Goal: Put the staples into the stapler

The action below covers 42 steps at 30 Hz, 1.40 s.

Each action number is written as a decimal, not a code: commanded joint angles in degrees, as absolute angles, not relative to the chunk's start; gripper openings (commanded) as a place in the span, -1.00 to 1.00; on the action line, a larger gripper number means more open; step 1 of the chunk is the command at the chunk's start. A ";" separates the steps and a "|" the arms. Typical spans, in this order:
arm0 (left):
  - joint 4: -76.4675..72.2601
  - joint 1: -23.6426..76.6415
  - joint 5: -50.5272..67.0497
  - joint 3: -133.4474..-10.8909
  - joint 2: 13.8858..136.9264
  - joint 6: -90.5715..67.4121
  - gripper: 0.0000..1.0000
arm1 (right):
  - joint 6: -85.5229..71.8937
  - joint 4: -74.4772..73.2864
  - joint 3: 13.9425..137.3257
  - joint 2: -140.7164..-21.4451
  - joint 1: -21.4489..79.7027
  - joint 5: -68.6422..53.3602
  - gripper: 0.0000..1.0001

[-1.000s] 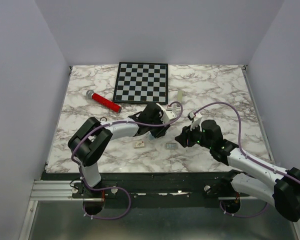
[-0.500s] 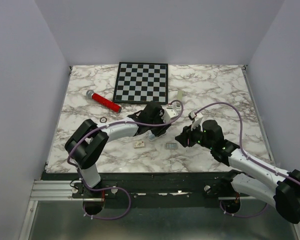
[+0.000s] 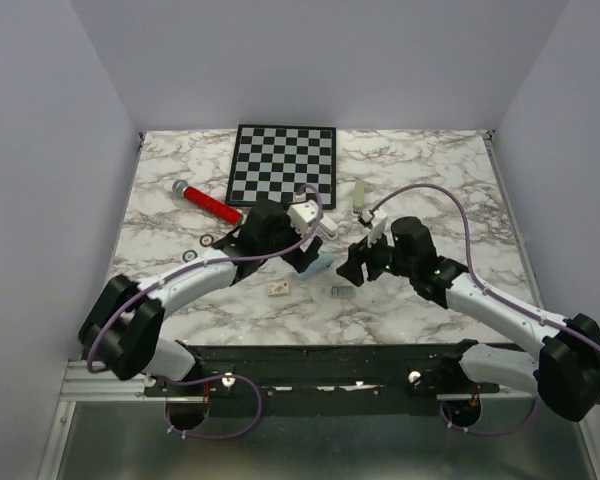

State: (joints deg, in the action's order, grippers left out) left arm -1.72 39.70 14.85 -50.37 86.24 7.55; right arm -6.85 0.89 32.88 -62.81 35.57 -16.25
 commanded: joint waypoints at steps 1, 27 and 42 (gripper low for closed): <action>-12.55 32.55 7.67 -40.81 72.01 -2.98 0.98 | 4.78 -8.75 43.12 -70.54 35.60 -23.55 0.47; -14.59 28.56 -28.56 -18.19 29.44 8.43 0.98 | 34.98 -33.31 75.67 -106.17 42.97 -12.93 0.61; -15.73 28.30 -30.06 -17.23 28.30 9.75 0.98 | 22.25 -22.24 77.78 -108.72 43.42 -0.63 -0.45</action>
State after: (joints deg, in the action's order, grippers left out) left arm -14.22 28.58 -28.12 -17.65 29.17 8.80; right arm 27.97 -26.98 74.41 -106.65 43.09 -7.42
